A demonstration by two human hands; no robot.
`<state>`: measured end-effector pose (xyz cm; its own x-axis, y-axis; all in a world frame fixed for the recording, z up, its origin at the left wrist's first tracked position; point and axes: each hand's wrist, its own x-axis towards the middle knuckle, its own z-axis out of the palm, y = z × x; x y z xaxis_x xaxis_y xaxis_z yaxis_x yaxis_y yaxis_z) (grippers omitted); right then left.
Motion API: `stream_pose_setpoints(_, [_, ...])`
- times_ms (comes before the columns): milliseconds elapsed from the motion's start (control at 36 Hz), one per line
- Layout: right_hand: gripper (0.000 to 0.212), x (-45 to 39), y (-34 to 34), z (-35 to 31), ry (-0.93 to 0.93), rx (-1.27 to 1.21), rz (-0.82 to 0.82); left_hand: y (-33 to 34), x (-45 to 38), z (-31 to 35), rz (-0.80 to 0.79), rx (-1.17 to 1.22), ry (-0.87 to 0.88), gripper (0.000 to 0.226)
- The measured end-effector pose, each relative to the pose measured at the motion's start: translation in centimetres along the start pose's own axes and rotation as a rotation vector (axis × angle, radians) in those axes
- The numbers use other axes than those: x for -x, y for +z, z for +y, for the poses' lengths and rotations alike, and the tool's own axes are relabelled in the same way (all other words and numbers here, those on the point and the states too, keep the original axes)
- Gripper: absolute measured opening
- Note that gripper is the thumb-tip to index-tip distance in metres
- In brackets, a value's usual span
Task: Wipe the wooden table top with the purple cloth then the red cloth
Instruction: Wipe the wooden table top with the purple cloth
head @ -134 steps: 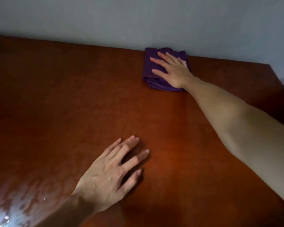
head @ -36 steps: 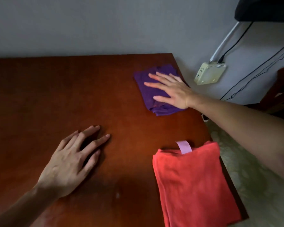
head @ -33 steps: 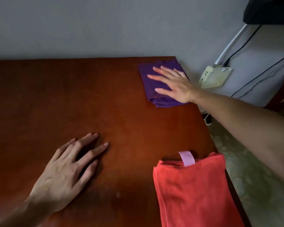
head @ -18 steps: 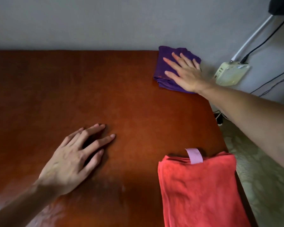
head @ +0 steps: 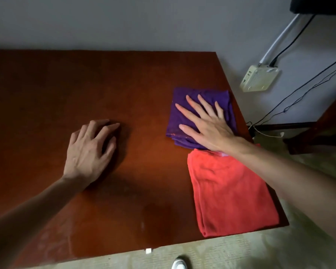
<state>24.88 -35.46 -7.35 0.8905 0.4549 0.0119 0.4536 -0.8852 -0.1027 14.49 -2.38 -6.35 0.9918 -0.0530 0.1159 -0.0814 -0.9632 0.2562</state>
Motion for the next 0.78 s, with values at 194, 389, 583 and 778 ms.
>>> stream_pose_setpoints(194, [0.071,-6.9,-0.6,0.4,-0.174,0.004,-0.049,-0.9,2.2,-2.6,-0.078,0.015,-0.031,0.053])
stream_pose_setpoints(389, [0.071,-19.3,-1.1,-0.1,-0.372,0.006,-0.099,-0.8,1.8,-2.3,-0.127,0.035,-0.032,0.051])
stream_pose_setpoints(583, [0.064,-25.9,-1.6,0.0,-0.442,0.009,-0.113,-0.6,1.6,-2.5,-0.105,0.063,-0.036,0.050])
stream_pose_setpoints(778, [0.064,-24.8,-1.2,-1.5,-0.304,-0.017,-0.089,-0.3,1.8,-2.9,-0.077,0.067,-0.014,0.050])
